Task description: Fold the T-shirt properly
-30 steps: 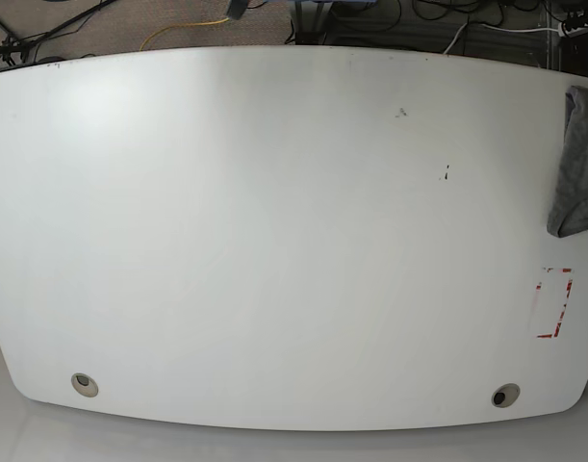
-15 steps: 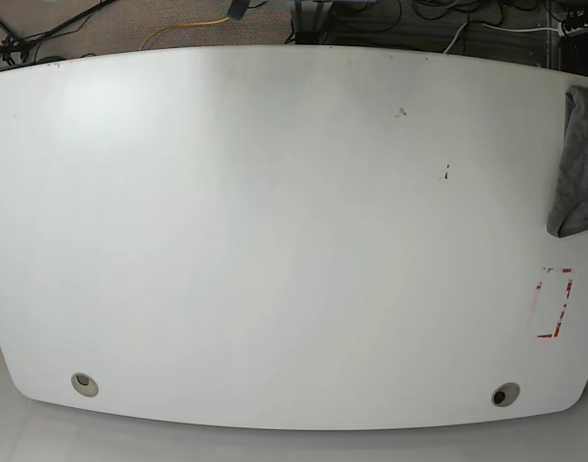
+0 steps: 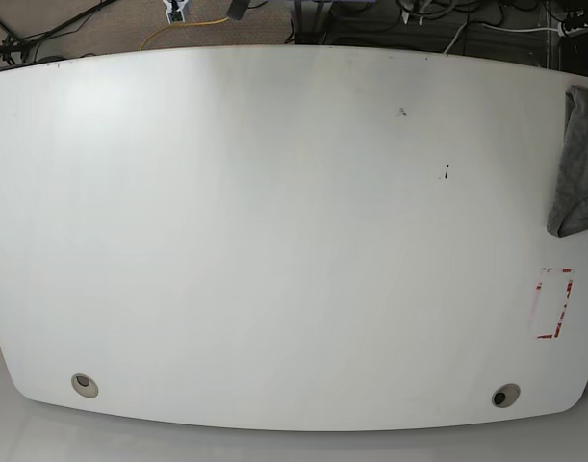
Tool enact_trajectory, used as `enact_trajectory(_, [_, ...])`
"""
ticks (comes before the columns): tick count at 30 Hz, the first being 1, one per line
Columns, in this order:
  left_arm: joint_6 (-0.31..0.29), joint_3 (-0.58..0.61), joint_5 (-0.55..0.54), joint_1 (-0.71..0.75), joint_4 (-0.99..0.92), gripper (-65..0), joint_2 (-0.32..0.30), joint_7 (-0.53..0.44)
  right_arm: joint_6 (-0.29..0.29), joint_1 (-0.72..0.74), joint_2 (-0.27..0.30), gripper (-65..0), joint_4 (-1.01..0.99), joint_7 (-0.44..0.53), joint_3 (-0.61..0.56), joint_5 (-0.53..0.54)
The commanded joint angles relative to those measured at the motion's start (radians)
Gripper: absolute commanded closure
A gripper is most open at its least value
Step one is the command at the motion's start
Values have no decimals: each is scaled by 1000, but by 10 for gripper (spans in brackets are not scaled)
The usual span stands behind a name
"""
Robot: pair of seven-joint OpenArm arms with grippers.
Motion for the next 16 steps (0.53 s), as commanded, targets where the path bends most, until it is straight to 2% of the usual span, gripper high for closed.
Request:
enact_trajectory(1, [36, 3, 2, -32, -65, -372, -6, -21, -19, 25, 15, -166, -25, -5, -14, -3])
enact_trajectory(4, [61, 3, 2, -63, -102, -372, -6, -24, -31, 55, 15, -166, -57, -5, -30, -3])
enact_trajectory(16, [75, 6, 6, -104, -114, -372, -3, -22, -37, 94, 12, -166, -79, -2, -131, 0])
